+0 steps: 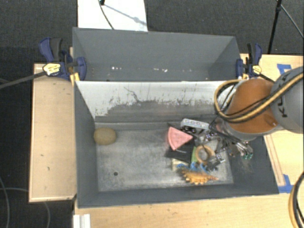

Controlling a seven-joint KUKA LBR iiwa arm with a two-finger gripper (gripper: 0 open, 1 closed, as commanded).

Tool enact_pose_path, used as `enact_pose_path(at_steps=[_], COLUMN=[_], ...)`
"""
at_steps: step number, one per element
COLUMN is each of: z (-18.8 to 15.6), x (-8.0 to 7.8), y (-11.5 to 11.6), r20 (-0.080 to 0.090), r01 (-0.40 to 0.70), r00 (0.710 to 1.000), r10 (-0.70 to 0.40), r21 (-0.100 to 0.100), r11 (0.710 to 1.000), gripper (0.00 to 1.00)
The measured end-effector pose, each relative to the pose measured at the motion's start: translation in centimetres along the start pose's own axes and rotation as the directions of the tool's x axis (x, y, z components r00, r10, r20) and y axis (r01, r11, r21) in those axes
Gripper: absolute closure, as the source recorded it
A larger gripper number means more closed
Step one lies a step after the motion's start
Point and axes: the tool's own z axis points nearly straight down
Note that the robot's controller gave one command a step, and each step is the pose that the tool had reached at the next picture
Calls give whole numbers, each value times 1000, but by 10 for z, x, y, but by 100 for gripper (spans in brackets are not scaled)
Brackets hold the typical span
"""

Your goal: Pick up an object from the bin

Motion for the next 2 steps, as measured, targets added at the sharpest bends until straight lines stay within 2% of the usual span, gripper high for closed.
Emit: enact_pose_path(at_steps=[1, 2], z=[0, -137], x=[0, 9], y=[0, -12], r20=[0, -4], r01=[1, 3], r00=[1000, 1000], r10=[-1, -3], r21=[0, -1], r11=[1000, 1000], gripper=[100, 100])
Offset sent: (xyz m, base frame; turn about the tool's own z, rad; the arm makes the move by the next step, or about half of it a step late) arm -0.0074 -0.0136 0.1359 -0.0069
